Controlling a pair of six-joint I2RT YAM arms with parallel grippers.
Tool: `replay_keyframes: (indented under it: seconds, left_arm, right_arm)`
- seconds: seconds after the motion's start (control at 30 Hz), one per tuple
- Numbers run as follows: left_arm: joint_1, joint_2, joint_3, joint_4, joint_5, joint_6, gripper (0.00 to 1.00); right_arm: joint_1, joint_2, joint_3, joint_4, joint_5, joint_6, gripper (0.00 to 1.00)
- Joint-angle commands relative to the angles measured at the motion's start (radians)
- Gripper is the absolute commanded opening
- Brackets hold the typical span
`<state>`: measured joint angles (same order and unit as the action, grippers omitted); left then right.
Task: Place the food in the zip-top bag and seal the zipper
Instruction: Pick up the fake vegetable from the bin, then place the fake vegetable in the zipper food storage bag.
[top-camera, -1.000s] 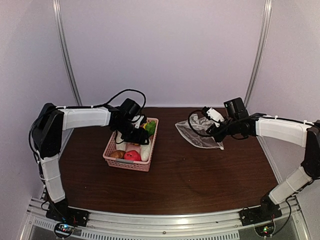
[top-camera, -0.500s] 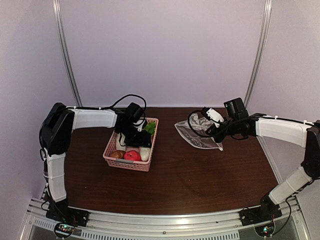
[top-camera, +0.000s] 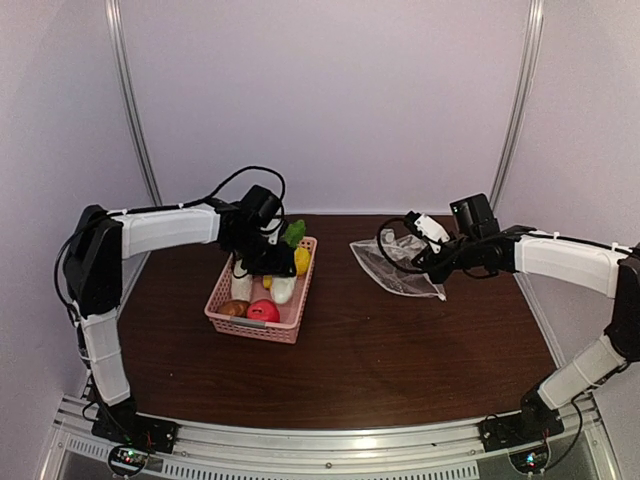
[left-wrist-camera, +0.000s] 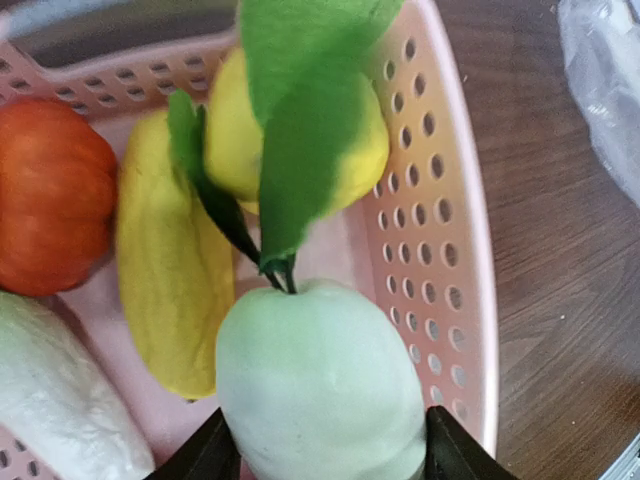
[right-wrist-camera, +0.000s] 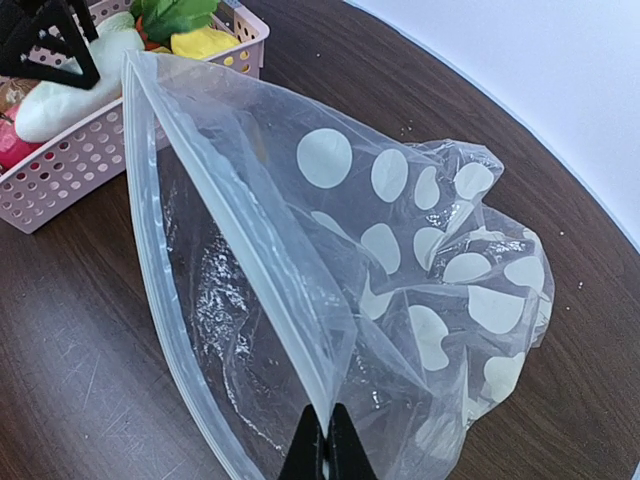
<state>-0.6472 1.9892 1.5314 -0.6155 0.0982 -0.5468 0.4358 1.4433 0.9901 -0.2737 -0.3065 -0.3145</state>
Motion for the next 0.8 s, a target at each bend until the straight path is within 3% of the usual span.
replay_keyframes:
  seconds: [0.0,0.2,0.4,0.57,0.77]
  left_arm:
    - [-0.001,-0.179,0.036,0.010,-0.140,0.060,0.37]
    - [-0.003,-0.354,-0.098,0.318,-0.081,0.145,0.27]
    - [-0.089,-0.500,-0.403,0.954,0.069,0.196,0.23]
    - [-0.206,-0.465,-0.492,1.368,0.071,0.207,0.21]
    - [-0.302,-0.338,-0.476,1.677,0.037,0.114,0.20]
  right_arm:
    - [-0.003,-0.031,0.034,-0.045,-0.004,0.016,0.00]
    - [-0.002,-0.022,0.122,-0.162,-0.042,0.057,0.00]
    - [0.000,0.010,0.227,-0.303,-0.059,0.040,0.00]
    - [0.003,0.039,0.302,-0.404,-0.115,0.065,0.00]
    - [0.006,0.066,0.357,-0.450,-0.141,0.088,0.00]
